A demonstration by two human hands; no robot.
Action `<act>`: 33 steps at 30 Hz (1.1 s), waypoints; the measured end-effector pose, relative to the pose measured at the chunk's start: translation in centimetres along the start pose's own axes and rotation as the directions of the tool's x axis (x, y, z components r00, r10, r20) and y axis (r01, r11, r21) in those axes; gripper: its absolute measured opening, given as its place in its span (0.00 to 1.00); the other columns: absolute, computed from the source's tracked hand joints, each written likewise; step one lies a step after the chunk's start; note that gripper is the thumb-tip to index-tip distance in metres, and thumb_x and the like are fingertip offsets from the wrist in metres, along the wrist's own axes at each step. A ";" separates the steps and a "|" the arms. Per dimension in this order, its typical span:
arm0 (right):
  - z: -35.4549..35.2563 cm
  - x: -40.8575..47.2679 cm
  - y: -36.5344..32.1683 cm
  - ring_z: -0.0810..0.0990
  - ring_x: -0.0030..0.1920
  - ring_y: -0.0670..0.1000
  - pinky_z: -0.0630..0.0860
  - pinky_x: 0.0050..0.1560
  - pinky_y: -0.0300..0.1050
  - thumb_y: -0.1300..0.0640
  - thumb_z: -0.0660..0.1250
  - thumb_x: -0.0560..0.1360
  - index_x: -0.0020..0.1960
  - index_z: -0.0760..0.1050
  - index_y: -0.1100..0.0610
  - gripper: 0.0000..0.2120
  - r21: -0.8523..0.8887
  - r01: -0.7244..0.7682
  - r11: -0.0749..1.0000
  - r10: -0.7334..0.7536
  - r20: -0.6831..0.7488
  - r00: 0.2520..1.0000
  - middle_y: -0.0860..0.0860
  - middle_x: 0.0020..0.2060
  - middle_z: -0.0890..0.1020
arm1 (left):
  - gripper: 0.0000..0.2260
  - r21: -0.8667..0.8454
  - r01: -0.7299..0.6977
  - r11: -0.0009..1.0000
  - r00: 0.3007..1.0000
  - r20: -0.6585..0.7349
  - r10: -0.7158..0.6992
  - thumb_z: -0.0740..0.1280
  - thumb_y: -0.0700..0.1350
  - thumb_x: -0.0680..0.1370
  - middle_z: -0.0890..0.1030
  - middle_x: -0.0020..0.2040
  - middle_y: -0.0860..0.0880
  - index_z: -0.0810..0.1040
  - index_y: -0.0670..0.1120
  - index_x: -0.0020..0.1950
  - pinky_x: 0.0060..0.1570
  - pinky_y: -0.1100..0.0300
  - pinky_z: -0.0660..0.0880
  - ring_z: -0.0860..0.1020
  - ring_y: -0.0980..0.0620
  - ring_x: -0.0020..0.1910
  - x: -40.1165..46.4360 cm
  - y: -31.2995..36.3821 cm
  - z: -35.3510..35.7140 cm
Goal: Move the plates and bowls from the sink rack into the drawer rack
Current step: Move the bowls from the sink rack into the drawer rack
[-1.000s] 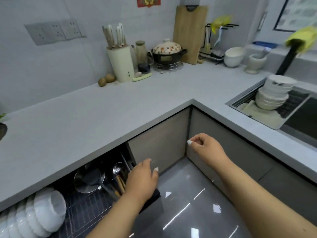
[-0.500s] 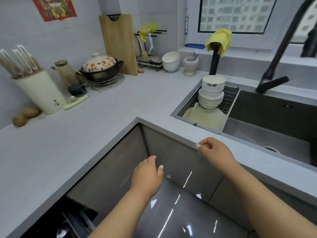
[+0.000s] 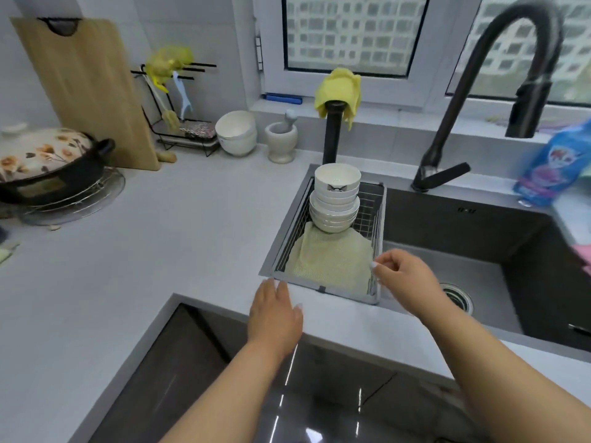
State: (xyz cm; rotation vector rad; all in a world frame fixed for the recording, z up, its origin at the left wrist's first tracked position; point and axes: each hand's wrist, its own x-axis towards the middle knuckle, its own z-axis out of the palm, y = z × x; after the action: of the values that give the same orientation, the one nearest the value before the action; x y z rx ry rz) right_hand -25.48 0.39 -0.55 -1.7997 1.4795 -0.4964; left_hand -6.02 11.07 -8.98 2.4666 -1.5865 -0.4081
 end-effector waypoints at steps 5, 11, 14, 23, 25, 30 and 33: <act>1.6 7.7 -4.0 0.80 0.43 0.51 0.79 0.46 0.51 0.48 0.64 0.76 0.53 0.75 0.52 0.10 -0.026 -0.016 1.000 0.015 -0.062 0.998 0.49 0.41 0.81 | 0.34 0.174 -0.049 0.984 0.998 0.034 0.043 0.40 0.64 0.79 0.37 0.77 0.40 0.38 0.44 0.77 0.74 0.47 0.36 0.34 0.43 0.76 3.4 -1.3 0.5; 4.2 16.4 -7.4 0.80 0.43 0.55 0.77 0.40 0.50 0.54 0.60 0.75 0.67 0.65 0.51 0.20 -0.052 -0.046 0.998 0.042 -0.075 0.996 0.53 0.47 0.79 | 0.40 0.182 -0.088 0.979 0.996 0.014 0.087 0.30 0.67 0.72 0.37 0.77 0.41 0.42 0.45 0.78 0.73 0.46 0.34 0.31 0.44 0.75 4.1 -1.7 0.4; 5.4 19.2 -7.9 0.79 0.47 0.58 0.78 0.44 0.53 0.56 0.60 0.76 0.69 0.62 0.53 0.22 -0.158 -0.058 0.986 0.047 -0.069 0.997 0.56 0.50 0.78 | 0.38 0.171 -0.052 0.984 0.998 0.046 0.045 0.40 0.67 0.77 0.58 0.76 0.37 0.64 0.42 0.75 0.71 0.43 0.48 0.51 0.40 0.77 4.2 -2.0 0.4; 6.0 22.1 -7.1 0.76 0.45 0.59 0.69 0.35 0.44 0.54 0.63 0.77 0.46 0.71 0.58 0.07 -0.215 -0.018 0.976 -0.019 -0.167 0.986 0.58 0.43 0.77 | 0.35 0.162 -0.081 0.983 0.995 -0.041 0.088 0.49 0.65 0.77 0.68 0.71 0.36 0.75 0.40 0.67 0.67 0.42 0.57 0.63 0.39 0.73 4.2 -2.3 1.5; 5.5 21.8 -7.5 0.72 0.42 0.57 0.63 0.31 0.43 0.57 0.60 0.78 0.48 0.71 0.59 0.05 -0.167 0.018 0.986 -0.053 -0.211 0.976 0.57 0.41 0.75 | 0.35 0.163 -0.076 0.984 0.996 -0.042 0.084 0.48 0.65 0.77 0.68 0.71 0.36 0.74 0.40 0.67 0.67 0.42 0.57 0.63 0.39 0.73 4.1 -2.3 1.6; 4.1 18.7 -8.4 0.74 0.41 0.54 0.66 0.38 0.44 0.56 0.63 0.78 0.51 0.72 0.59 0.07 -0.094 0.144 0.985 -0.167 -0.320 0.933 0.55 0.42 0.77 | 0.36 0.154 -0.080 0.985 0.995 -0.043 0.087 0.47 0.65 0.77 0.69 0.71 0.37 0.72 0.40 0.69 0.67 0.43 0.56 0.63 0.40 0.73 4.2 -2.3 2.0; 3.8 14.5 -8.4 0.71 0.37 0.45 0.66 0.35 0.39 0.55 0.67 0.76 0.49 0.72 0.59 0.08 -0.011 0.200 0.980 -0.191 -0.357 0.914 0.48 0.36 0.75 | 0.39 0.152 -0.078 0.985 0.996 -0.032 0.083 0.45 0.67 0.75 0.58 0.76 0.39 0.60 0.40 0.76 0.72 0.45 0.48 0.53 0.42 0.77 3.8 -2.0 1.2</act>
State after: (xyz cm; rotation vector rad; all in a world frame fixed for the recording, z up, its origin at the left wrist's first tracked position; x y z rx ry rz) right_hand -13.49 -11.79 0.96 -1.9198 1.5238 -0.9840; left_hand -3.19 8.41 -11.19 2.4904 -1.7546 -0.2360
